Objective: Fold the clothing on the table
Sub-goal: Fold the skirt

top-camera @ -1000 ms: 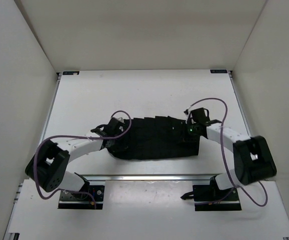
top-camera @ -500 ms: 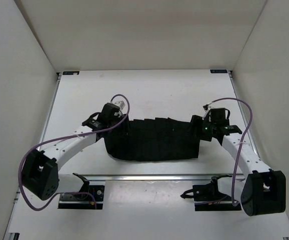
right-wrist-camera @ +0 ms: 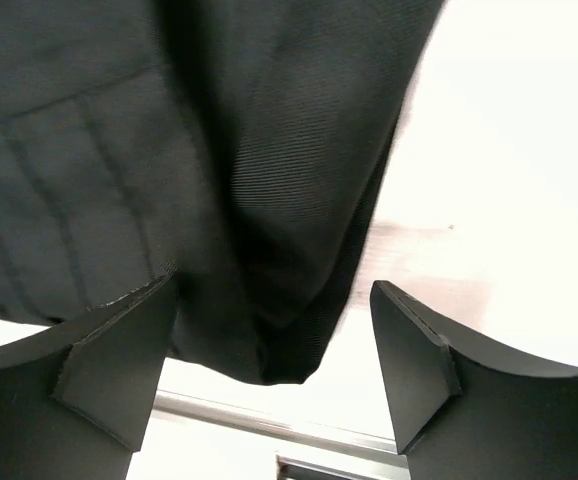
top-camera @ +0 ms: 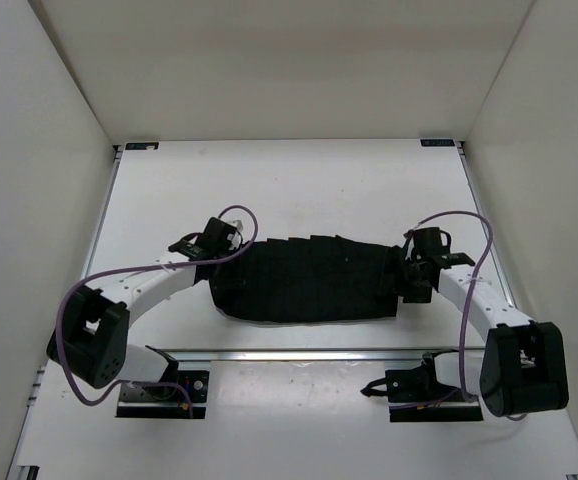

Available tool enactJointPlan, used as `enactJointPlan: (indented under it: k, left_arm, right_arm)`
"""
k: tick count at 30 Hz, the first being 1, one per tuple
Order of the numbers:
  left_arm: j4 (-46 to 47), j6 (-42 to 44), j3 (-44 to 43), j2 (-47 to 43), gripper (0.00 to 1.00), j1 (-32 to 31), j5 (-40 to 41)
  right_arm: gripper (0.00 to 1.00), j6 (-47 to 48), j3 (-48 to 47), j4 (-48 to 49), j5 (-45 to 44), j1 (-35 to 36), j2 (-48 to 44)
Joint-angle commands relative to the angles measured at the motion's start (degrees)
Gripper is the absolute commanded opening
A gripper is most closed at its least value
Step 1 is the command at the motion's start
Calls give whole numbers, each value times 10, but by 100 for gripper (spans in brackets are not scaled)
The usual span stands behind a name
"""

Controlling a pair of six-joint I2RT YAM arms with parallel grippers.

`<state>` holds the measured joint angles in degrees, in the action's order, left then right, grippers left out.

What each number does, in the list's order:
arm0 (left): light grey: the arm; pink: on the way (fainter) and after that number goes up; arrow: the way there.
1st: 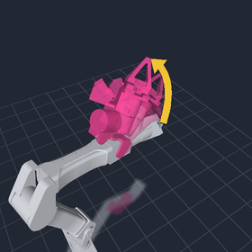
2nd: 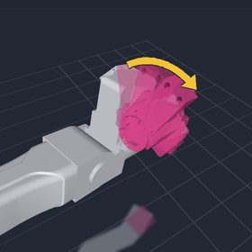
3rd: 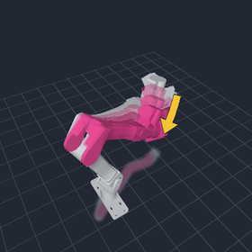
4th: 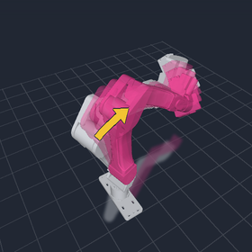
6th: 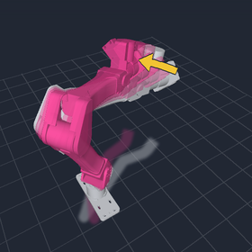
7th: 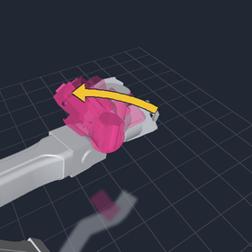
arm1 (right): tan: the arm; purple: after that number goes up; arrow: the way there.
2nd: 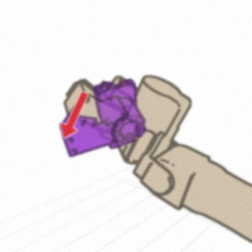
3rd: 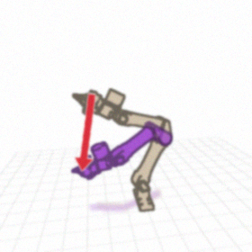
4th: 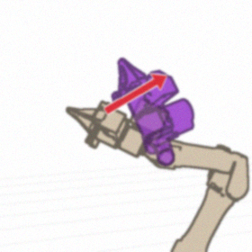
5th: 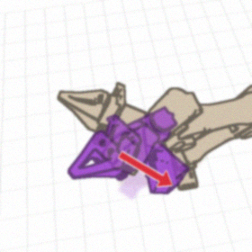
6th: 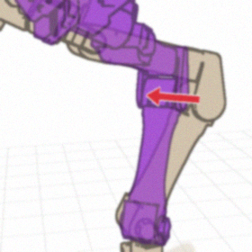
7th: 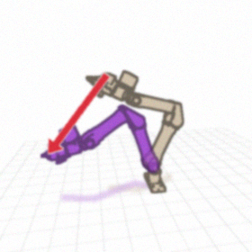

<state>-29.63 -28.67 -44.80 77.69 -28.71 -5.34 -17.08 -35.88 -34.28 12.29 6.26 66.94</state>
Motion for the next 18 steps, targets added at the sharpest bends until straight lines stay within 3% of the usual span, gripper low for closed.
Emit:
enactJointPlan:
  k: [1, 6, 9, 14, 16, 18]
  left_arm:
    - [-15, 10, -6, 10, 0, 4, 23]
    - [-15, 12, 1, 16, 0, 2, 38]
    - [-5, 13, 16, 29, 0, 12, 38]
    - [-10, 14, 6, 81, 0, -7, 37]
    - [-2, 6, 3, 93, 0, -16, 31]
    - [9, 2, 6, 103, 0, -18, 17]
  right_arm:
    - [76, 11, -12, 0, -51, 9, 22]
    - [75, 12, -6, 20, -41, -1, 70]
    - [69, 10, 0, 41, -41, 2, 83]
    - [49, 4, 8, 68, -34, 5, 98]
    - [38, 2, 12, 82, -29, 5, 109]
    - [16, 0, 8, 86, -32, 9, 114]
